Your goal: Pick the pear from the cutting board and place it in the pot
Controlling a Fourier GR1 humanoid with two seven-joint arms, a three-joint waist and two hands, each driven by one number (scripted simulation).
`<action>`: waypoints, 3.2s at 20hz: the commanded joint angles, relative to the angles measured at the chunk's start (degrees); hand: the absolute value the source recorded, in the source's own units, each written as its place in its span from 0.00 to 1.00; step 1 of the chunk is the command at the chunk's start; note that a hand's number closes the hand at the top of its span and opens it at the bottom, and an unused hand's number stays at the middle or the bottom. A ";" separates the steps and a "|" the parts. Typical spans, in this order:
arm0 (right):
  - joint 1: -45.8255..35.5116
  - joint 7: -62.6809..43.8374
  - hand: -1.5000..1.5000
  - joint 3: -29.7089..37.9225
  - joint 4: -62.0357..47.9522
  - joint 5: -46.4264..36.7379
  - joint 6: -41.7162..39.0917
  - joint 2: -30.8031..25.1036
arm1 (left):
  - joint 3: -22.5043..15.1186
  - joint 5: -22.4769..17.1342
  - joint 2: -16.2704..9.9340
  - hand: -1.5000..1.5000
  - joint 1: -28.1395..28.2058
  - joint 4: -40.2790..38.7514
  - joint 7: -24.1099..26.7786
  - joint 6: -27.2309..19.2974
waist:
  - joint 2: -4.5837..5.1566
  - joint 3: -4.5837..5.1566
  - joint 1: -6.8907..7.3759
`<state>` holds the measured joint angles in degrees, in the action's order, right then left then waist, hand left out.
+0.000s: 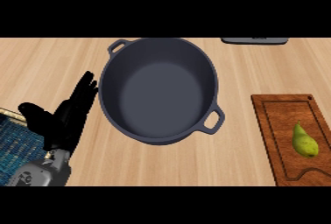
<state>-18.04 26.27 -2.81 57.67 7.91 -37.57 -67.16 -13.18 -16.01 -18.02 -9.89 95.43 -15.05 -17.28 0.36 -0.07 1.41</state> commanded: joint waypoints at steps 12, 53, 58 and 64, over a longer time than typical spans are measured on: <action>-14.83 -9.91 0.00 -9.85 -6.75 -14.34 -11.78 6.28 | 0.29 2.91 3.40 0.50 0.04 -0.85 -1.10 -0.08 | -0.18 0.05 -0.56; -9.85 -21.81 0.00 -5.71 -3.52 -40.02 -6.96 26.70 | 7.25 9.62 9.71 0.50 -1.84 -4.01 -2.84 6.41 | -0.27 0.07 -1.26; -6.78 -18.87 0.00 -6.83 -4.45 -45.20 -5.96 25.02 | 9.05 8.89 8.51 0.50 -1.27 1.20 -5.90 7.34 | -0.38 0.07 -1.33; -9.85 -18.19 0.00 -7.04 -10.09 -51.11 -4.35 29.14 | 8.35 10.19 10.10 0.50 2.16 0.80 -3.66 9.17 | -0.30 0.06 -1.07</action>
<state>-27.27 7.27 -9.71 49.90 -39.84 -42.93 -39.74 -4.70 -6.97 -8.91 -7.40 96.19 -17.94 -7.96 0.05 -0.01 0.33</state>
